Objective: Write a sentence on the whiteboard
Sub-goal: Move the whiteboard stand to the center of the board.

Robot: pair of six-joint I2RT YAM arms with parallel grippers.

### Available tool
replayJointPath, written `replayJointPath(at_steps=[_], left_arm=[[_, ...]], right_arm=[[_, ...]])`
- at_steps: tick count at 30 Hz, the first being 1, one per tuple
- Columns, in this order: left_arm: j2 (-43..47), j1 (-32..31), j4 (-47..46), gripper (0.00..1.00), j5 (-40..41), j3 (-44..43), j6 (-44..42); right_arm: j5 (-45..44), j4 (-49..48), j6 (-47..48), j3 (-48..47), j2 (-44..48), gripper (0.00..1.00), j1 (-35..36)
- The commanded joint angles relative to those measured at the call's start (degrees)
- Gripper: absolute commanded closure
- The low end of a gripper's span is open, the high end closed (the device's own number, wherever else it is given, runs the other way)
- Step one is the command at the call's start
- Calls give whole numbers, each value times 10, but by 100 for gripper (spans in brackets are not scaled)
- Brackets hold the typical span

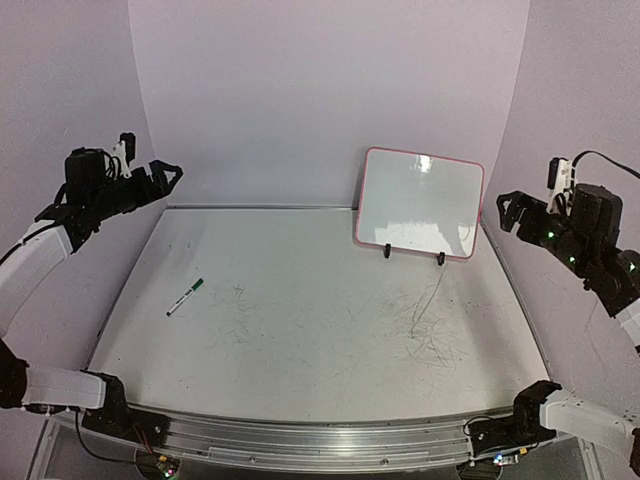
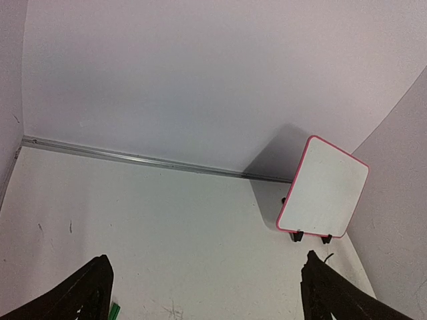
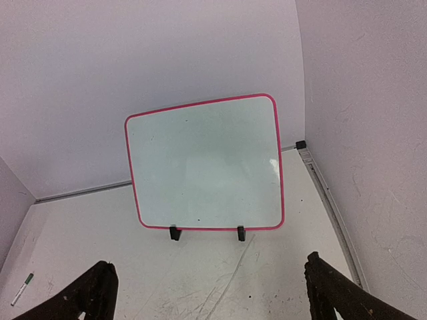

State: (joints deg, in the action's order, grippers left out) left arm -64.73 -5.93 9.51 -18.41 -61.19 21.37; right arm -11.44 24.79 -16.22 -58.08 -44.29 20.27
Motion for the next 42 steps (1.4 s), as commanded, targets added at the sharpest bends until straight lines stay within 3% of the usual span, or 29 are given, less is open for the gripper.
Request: replayJointPath(at_steps=[1,9,16,23,29,35,42], left_arm=[[-4,1,37,1,-23,-32,-27],[-23,0,59,1,-29,-55,-55],[-72,-7,58,1,-100,-75,-41],[-99,-63,58,1,-77,-63,-37],[-141,-116,56,1,-60,-113,-39],[-176,-124,55,1,-53,-158,-60],[-179,-129,54,1,-13,-128,-118]], right_arm=[[7,-3,-3,-11,-25,2,-3],[46,-13,2,2,-86,2,-3],[72,-49,3,26,-142,2,-3],[44,-79,3,31,-190,2,-3],[-6,-98,11,19,-271,2,-3],[-26,-141,22,0,-363,2,-22],[32,-162,35,-54,-479,2,-69]])
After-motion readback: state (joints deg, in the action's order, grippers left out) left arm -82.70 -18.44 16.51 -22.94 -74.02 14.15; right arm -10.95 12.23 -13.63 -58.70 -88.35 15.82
